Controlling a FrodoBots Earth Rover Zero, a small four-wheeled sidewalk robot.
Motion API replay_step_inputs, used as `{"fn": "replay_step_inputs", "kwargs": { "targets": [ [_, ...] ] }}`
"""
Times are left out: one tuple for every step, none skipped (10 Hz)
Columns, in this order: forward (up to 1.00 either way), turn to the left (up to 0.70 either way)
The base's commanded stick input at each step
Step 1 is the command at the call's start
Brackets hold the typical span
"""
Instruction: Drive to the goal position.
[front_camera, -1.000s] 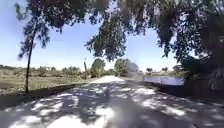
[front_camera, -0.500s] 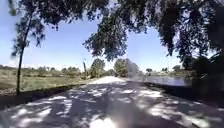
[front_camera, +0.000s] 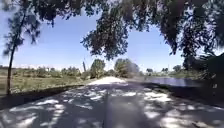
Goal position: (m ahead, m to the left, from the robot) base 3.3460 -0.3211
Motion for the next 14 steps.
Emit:
{"fn": "replay_step_inputs", "kwargs": {
  "targets": [
    [0.7, 0.0],
    [0.7, 0.0],
    [0.7, 0.0],
    [0.7, 0.0],
    [0.7, 0.0],
    [0.7, 0.0],
    [0.7, 0.0],
    [0.7, 0.0],
    [0.7, 0.0],
    [0.7, 0.0],
    [0.7, 0.0],
    [0.7, 0.0],
    [0.7, 0.0],
    [0.7, 0.0]
  ]
}}
